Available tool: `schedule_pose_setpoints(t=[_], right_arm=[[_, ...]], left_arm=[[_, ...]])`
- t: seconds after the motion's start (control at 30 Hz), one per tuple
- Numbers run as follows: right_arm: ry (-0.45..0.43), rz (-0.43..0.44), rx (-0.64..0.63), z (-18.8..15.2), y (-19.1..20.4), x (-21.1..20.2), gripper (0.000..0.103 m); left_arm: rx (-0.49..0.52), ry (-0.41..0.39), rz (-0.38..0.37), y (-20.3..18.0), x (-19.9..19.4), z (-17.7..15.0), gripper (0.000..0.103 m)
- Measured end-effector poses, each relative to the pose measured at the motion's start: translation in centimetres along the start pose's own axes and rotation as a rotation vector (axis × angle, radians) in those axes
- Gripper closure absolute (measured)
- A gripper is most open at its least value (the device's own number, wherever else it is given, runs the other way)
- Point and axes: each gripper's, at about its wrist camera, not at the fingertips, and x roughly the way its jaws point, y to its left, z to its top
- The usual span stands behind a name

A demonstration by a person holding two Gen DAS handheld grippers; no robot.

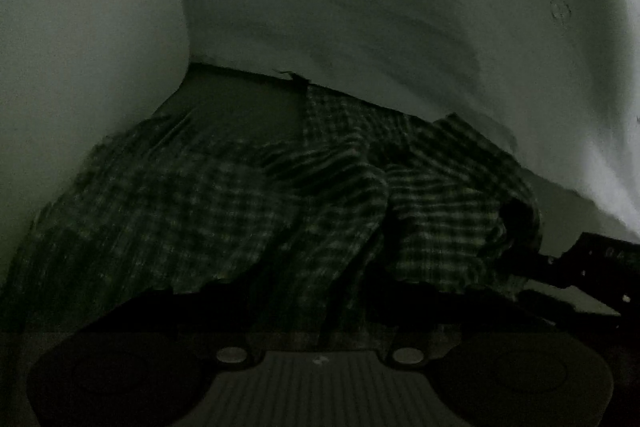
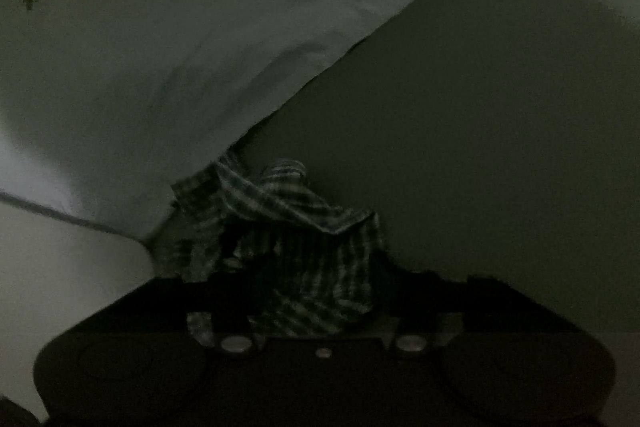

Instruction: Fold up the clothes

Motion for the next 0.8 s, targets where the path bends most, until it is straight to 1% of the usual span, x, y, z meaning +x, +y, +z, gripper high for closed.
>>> schedule_pose_setpoints(t=[0.03,0.07,0.1,0.13,0.2,0.27,0.3,0.33,0.37,0.4,0.43,0.5,0.63,0.7,0.8], right_arm=[[-0.022,-0.063,-0.048,-0.2,0.7,-0.2,0.052],[-0.048,-0.136,-0.103,-0.5,1.5,-0.4,0.047],[-0.069,-0.175,-0.152,-0.8,1.9,-0.6,0.041],[-0.087,-0.197,-0.198,-1.0,2.2,-0.8,0.041],[-0.101,-0.170,-0.265,-1.4,2.3,-1.1,0.043],[-0.105,-0.165,-0.351,-1.5,2.8,-1.0,0.043],[-0.114,-0.158,-0.402,-1.5,3.0,-0.9,0.047],[-0.117,-0.141,-0.435,-1.4,3.0,-0.9,0.071],[-0.115,-0.121,-0.459,-1.3,2.9,-1.0,0.090],[-0.116,-0.108,-0.453,-1.0,2.6,-1.2,0.101],[-0.144,-0.097,-0.435,-0.7,2.2,-2.3,0.101],[-0.227,-0.075,-0.399,-0.1,1.3,-5.1,0.101],[-0.429,-0.049,-0.396,1.1,0.2,-13.4,0.102],[-0.521,-0.029,-0.402,1.4,-0.3,-18.1,0.102],[-0.685,0.001,-0.424,1.7,-1.2,-26.3,0.102]], left_arm=[[0.001,-0.001,-0.006,-0.1,0.1,0.0,0.063],[-0.003,0.000,-0.014,-0.2,0.3,0.0,0.069],[-0.011,0.000,-0.016,-0.3,0.4,0.0,0.070],[-0.014,0.000,-0.013,-0.2,0.4,-0.1,0.073],[-0.012,-0.004,-0.008,-0.1,0.3,-0.1,0.077],[-0.030,-0.007,-0.011,0.2,0.3,-0.1,0.083],[-0.051,-0.008,-0.013,0.3,0.3,0.0,0.089],[-0.069,-0.011,-0.012,0.4,0.1,0.0,0.094],[-0.083,-0.016,-0.008,0.6,-0.1,0.1,0.097],[-0.091,-0.030,0.001,0.6,-0.5,0.3,0.098],[-0.096,-0.048,0.013,0.6,-1.2,0.4,0.098],[-0.086,-0.096,0.051,0.3,-3.1,0.8,0.099],[-0.048,-0.208,0.103,-1.0,-8.1,1.3,0.099],[-0.041,-0.276,0.099,-2.1,-11.4,1.6,0.099],[-0.028,-0.384,0.085,-4.1,-16.6,1.9,0.099]])
